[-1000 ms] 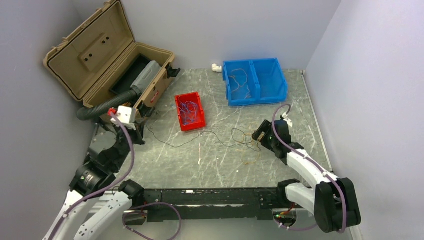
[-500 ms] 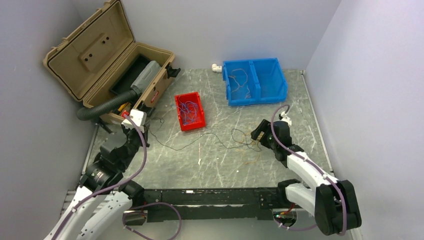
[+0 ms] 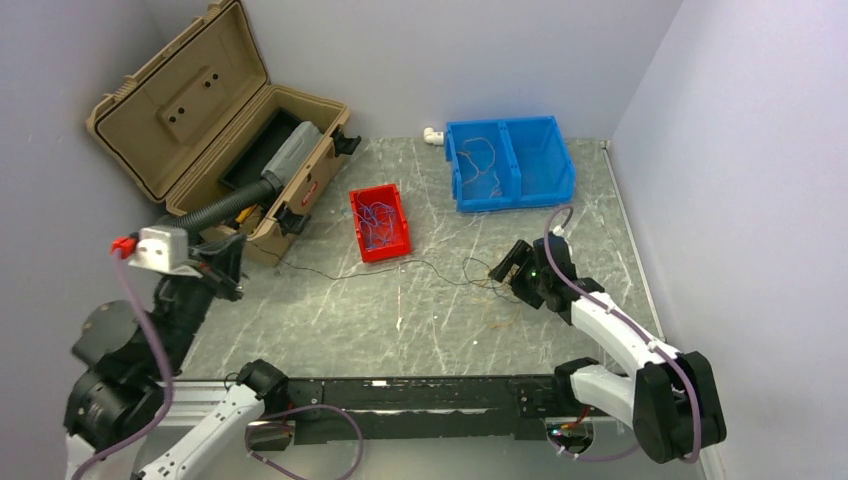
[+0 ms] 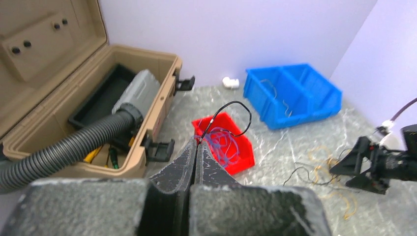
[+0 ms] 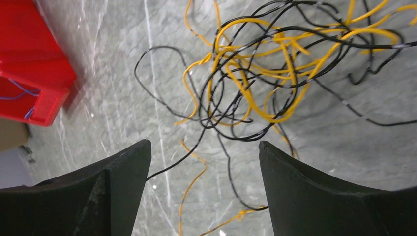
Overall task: Untangle the cables
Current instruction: Untie the cable.
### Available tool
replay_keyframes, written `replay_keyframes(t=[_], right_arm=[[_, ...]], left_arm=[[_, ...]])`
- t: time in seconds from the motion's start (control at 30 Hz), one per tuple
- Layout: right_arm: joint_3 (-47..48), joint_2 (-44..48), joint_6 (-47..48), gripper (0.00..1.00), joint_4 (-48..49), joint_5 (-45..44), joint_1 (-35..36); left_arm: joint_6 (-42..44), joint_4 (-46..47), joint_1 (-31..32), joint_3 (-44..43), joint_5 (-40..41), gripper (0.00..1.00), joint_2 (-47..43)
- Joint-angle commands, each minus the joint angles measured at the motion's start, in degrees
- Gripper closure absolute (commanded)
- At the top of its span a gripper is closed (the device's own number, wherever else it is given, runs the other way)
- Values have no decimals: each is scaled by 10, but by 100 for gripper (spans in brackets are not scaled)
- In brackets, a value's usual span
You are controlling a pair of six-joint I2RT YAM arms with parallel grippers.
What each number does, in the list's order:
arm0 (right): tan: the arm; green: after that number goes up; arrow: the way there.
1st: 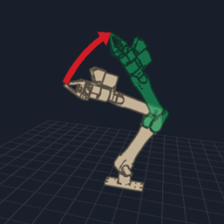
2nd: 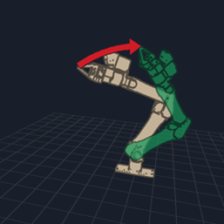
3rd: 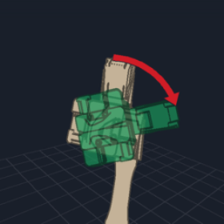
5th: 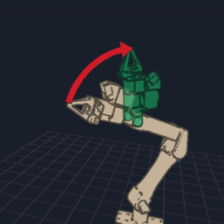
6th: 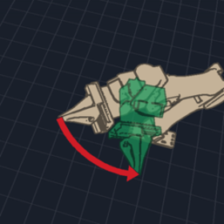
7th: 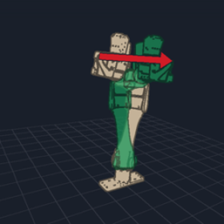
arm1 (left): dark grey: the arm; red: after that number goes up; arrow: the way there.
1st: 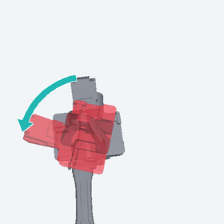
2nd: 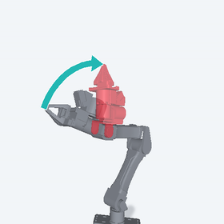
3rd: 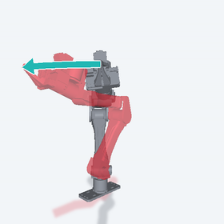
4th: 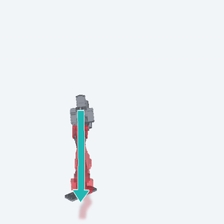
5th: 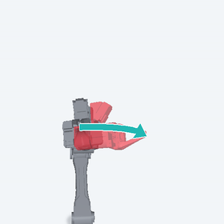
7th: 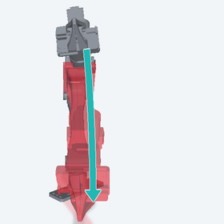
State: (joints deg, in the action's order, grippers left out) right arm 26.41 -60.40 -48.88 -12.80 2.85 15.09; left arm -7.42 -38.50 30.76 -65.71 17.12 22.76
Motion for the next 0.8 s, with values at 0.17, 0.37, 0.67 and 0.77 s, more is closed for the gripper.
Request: replay_keyframes(t=[0.17,0.37,0.67,0.77], right_arm=[[61,-24,-59,18,6,30,35],[77,-88,-85,22,22,24,44],[100,-152,-82,50,-11,-99,29],[117,-171,-51,88,-11,-63,-15]], left_arm=[[-37,-49,-3,-122,-77,100,63],[-31,-56,-2,-149,-83,100,83],[-45,-101,-3,-180,67,100,98],[-40,-121,-3,-186,146,100,99]])
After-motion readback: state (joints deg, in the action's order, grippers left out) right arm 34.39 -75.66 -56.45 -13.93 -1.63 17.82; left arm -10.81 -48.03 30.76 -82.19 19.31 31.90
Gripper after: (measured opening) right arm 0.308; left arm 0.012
